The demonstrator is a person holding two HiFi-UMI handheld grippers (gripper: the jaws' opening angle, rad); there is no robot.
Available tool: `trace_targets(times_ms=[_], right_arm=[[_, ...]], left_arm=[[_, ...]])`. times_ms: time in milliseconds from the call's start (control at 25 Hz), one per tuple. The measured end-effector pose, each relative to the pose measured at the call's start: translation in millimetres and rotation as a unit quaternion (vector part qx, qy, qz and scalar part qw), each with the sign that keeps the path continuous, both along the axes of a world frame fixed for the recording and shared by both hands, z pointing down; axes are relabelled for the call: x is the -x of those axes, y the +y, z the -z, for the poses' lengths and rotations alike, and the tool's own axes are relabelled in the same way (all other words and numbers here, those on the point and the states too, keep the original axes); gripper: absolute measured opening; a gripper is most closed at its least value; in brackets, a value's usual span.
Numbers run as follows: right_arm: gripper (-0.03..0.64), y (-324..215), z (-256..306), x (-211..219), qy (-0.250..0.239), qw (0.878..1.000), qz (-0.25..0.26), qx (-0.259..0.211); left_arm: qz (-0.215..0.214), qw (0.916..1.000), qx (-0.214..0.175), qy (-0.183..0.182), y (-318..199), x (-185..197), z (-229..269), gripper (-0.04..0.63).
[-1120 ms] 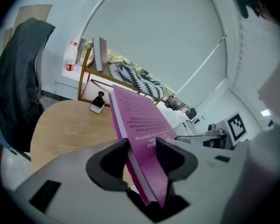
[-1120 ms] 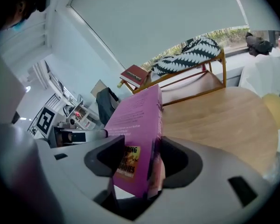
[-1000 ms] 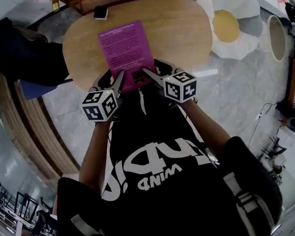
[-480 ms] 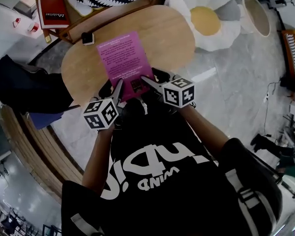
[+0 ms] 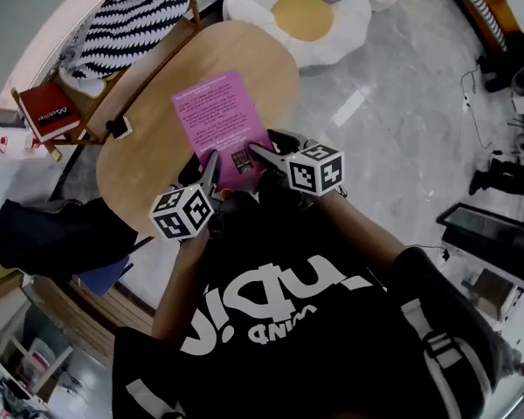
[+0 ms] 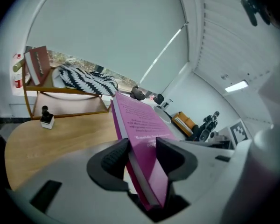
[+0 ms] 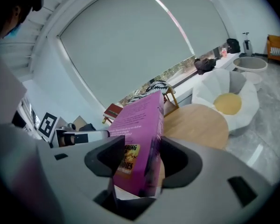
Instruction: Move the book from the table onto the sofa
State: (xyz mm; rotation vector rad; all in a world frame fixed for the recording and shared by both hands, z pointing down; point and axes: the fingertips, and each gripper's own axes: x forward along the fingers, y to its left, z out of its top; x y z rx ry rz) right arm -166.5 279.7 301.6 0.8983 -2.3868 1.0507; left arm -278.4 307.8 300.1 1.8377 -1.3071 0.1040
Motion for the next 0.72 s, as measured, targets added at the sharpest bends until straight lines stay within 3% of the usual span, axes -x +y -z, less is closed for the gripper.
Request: trace_targets(times_ms=[280, 720], right_arm=[[0.233, -13.7, 17.5, -88.1, -0.007, 0.995, -0.103, -0.008], [0.229, -16.8, 30.5, -210.5, -0.029, 0.966, -0.256, -0.030]], left_arm=[[-0.089, 0.9959, -0.012, 0.002, -41.8, -82.5, 15.1, 0.183], [-0.215, 0.9759, -0.034, -0.004, -80.0, -207.1, 28.7, 0.181]])
